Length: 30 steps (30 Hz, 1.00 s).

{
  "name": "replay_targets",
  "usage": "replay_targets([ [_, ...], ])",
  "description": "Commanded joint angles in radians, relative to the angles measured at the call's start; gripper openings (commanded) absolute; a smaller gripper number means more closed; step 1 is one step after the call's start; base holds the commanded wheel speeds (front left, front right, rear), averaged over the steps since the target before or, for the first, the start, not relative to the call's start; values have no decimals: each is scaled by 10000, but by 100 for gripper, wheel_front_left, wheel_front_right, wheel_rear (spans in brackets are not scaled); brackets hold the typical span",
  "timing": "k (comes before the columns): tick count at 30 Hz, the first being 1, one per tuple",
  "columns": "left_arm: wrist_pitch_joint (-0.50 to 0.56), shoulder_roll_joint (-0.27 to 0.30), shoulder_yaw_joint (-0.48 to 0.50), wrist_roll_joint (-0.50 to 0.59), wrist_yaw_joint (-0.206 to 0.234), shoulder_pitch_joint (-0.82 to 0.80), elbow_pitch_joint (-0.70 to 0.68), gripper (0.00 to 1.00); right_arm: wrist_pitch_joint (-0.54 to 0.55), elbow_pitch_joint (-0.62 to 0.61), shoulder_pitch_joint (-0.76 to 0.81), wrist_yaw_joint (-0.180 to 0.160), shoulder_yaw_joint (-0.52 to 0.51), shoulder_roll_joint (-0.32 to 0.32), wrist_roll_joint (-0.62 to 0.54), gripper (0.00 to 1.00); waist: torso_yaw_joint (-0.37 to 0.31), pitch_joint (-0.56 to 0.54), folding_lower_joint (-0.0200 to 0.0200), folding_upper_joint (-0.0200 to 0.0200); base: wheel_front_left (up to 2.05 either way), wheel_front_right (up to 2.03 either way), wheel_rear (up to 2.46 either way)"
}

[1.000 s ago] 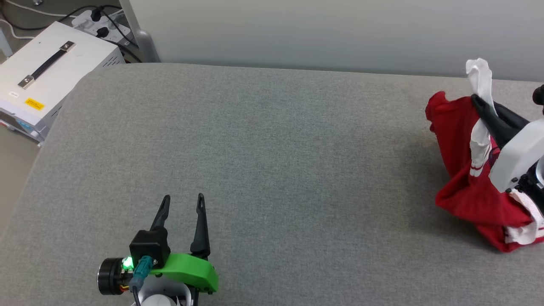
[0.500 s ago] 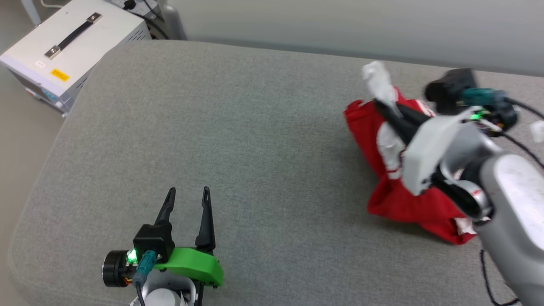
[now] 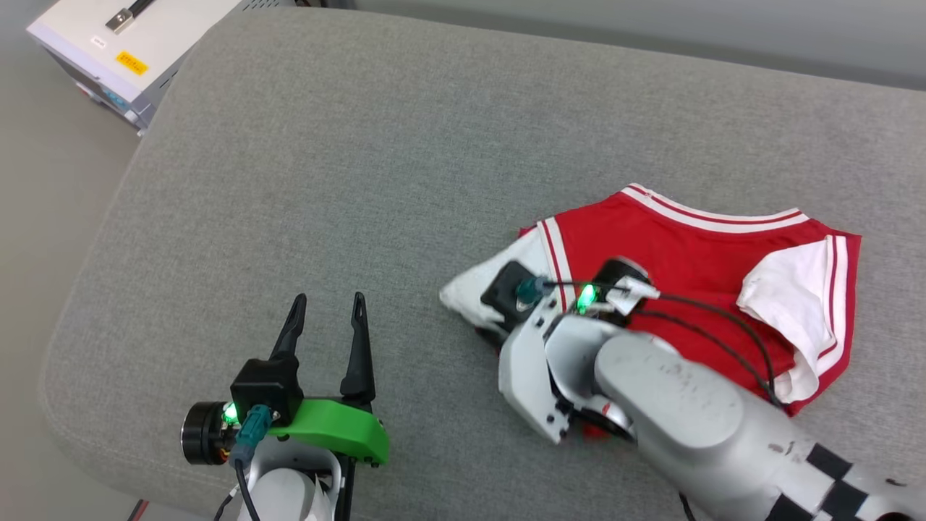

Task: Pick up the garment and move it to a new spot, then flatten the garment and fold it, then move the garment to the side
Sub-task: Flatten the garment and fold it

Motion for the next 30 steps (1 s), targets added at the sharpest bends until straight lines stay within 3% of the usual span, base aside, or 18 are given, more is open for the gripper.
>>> replay_targets([
  [1, -57, -36, -1, -112, 68, -180, -1, 100, -76, 394, -71, -4, 309, 96, 186, 0, 116, 146, 0, 50, 0, 0, 0],
  [7, -57, -36, 38, -91, 95, -263, 66, 100, -583, 2003, 49, -4, 1445, 451, 870, 0, 69, 139, 0, 50, 0, 0, 0],
  [10, -57, -36, 93, -14, 84, -191, 119, 100, -1328, 2196, -34, -4, 1510, 521, 1144, 100, -48, -69, 0, 50, 0, 0, 0],
  [15, -57, -36, 237, 173, 44, 85, 158, 100, -3288, 2003, -126, -4, 1027, 293, 999, 100, -311, -619, 0, 50, 0, 0, 0],
  [20, -57, -36, 417, 367, 2, 444, 114, 100, -4637, 1382, 197, -4, -322, -296, 635, 100, -594, -1129, 0, 50, 0, 0, 0],
  [25, -57, -36, 543, 510, -59, 724, 41, 100, -4944, 508, 534, -4, -2163, -1146, -336, 100, -809, -1463, 0, 50, 0, 0, 0],
  [30, -57, -36, 587, 603, -53, 958, -41, 100, -4113, -891, 1016, -4, -4099, -2031, -1239, 100, -932, -1696, 0, 50, 0, 0, 0],
])
